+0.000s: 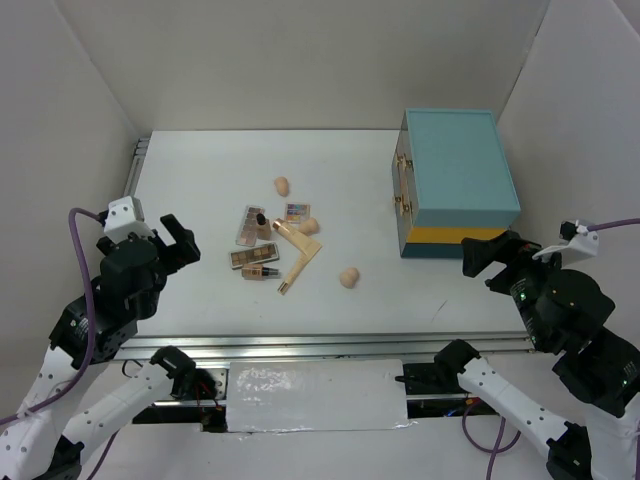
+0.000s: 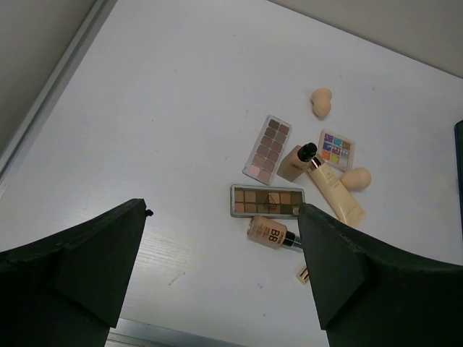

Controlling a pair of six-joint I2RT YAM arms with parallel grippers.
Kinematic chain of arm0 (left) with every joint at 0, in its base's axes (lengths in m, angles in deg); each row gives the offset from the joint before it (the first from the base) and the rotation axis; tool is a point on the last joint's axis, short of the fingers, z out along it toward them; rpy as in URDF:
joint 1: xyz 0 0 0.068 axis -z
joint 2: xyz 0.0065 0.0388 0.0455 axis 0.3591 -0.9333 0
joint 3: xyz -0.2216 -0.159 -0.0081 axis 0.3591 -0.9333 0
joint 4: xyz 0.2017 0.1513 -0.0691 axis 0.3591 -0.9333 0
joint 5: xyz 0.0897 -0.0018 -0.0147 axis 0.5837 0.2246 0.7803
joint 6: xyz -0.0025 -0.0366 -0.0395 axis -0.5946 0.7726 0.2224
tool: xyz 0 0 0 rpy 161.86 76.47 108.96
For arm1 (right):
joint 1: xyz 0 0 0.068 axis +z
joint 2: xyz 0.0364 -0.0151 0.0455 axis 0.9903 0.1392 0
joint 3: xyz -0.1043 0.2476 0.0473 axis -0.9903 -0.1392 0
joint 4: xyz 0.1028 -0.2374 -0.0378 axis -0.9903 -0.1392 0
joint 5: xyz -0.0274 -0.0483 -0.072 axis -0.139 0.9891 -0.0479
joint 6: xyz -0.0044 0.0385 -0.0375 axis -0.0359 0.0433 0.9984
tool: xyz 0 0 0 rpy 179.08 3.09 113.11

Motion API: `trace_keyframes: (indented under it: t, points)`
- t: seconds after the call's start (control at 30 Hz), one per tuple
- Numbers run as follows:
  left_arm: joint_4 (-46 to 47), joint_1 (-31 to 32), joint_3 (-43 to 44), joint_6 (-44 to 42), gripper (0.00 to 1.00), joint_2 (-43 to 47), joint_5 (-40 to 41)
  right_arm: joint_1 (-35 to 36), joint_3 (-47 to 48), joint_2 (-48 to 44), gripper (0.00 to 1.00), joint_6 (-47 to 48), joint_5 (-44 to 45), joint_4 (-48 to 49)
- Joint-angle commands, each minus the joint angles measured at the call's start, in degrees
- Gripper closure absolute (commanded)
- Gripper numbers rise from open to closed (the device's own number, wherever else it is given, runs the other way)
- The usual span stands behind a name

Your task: Organize the makeup

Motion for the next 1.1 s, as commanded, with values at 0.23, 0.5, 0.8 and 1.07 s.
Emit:
trace_keyframes:
  t: [0.23, 0.5, 0.8, 1.07]
  points:
    - [3.2, 0.1, 0.9, 0.2, 0.01, -0.2, -7.1, 0.0, -2.2, -0.6, 0.0, -0.6, -2.3, 2.7]
    - [18.5, 0.1, -4.0, 6.7, 0.01, -2.6, -30.4, 0.0, -13.2, -4.3, 0.0, -1.2, -10.9, 16.5]
    - [62.4, 0.3, -2.7, 16.5, 0.01, -36.8, -61.7, 0.1, -17.5, -0.9, 0.0, -2.8, -21.2, 22.7]
    - [71.2, 0.3, 24.8, 21.0, 0.01, -71.4, -70.5, 0.0, -18.4, -3.1, 0.0, -2.3, -23.6, 23.8]
